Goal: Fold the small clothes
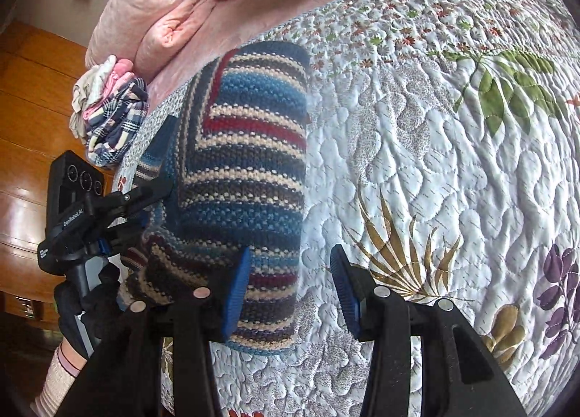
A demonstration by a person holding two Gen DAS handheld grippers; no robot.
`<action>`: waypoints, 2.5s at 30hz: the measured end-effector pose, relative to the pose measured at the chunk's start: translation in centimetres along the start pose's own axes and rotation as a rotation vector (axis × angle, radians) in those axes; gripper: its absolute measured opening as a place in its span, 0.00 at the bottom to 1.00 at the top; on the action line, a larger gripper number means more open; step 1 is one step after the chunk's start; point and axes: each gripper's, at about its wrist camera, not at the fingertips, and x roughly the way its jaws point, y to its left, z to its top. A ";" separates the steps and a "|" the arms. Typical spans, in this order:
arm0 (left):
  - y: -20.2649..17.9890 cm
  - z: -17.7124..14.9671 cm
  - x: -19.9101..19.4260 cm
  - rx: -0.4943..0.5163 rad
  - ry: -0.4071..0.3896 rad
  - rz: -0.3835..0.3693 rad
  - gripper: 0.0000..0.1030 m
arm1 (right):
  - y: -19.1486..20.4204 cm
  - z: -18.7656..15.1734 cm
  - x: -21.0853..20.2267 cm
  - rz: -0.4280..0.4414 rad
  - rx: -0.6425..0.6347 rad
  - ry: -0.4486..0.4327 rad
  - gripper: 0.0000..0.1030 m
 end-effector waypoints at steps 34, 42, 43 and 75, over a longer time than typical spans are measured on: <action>-1.5 1.9 -12.8 0.112 -0.263 0.028 0.16 | 2.7 -1.6 -1.2 0.071 -0.032 -0.019 0.49; 2.8 2.7 -17.0 0.093 -0.301 0.076 0.16 | 7.5 -2.2 1.6 0.124 -0.099 0.036 0.52; 3.4 2.9 -17.4 0.091 -0.302 0.081 0.16 | 8.1 -2.3 1.9 0.134 -0.104 0.042 0.52; 19.1 3.4 -16.5 -0.082 -0.259 0.102 0.21 | 17.3 -3.8 10.2 0.004 -0.248 0.131 0.62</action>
